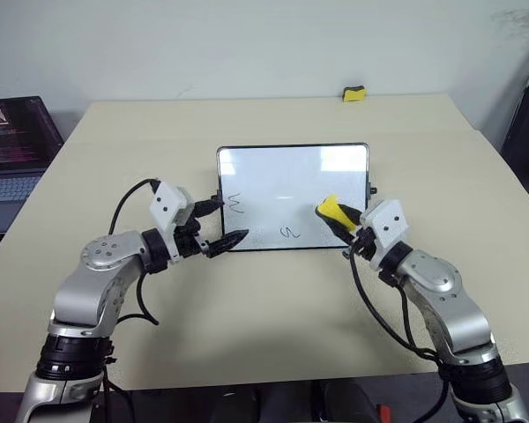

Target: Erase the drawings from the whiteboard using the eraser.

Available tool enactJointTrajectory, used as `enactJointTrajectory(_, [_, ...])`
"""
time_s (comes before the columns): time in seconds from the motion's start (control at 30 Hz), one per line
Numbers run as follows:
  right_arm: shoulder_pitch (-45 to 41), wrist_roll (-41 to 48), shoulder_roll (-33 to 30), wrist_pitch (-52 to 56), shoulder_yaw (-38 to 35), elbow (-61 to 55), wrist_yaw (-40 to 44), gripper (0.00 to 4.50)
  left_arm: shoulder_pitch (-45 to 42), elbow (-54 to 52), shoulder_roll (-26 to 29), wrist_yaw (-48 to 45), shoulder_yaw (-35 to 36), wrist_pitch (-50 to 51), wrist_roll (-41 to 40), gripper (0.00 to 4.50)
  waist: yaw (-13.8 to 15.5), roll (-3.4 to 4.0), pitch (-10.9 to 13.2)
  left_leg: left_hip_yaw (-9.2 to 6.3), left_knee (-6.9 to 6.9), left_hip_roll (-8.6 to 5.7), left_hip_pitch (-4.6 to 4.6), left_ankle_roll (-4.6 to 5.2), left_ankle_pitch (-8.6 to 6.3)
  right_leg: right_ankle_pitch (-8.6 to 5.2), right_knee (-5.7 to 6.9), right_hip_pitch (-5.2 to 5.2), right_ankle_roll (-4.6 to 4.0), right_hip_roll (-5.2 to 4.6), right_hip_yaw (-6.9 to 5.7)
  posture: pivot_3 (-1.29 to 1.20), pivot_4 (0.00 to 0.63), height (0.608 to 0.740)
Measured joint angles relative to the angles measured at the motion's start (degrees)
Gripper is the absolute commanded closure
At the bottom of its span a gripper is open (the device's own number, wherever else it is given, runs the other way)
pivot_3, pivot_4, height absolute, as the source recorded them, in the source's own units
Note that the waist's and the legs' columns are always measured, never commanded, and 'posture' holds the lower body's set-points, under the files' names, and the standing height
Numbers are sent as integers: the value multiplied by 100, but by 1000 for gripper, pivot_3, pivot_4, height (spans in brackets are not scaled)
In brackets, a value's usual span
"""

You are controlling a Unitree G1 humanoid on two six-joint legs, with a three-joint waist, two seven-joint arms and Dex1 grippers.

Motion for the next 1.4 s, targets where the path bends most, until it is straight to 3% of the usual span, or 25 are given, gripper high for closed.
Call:
enactJointTrajectory(0.33, [-214,-661,-201,-689,704,302,319,3504,790,1,75,455,629,116,53,0,12,-4,2,-1,6,0,5,-2,1,1,3,5,-1,0,0,0,150,740])
enactJointTrajectory(0.97, [-3611,-2266,1173,-1850,1536,3778,-169,3505,985,87,250,543,702,94,281,0,55,-5,2,4,9,1,8,-5,1,4,9,-2,-6,1,-8,0,150,740])
enactJointTrajectory(1.4, [-4067,-2933,1470,-2097,2099,5076,187,3505,1030,-43,249,541,679,109,279,0,-8,-6,1,5,10,0,8,-4,1,5,13,-3,-7,0,-7,0,150,740])
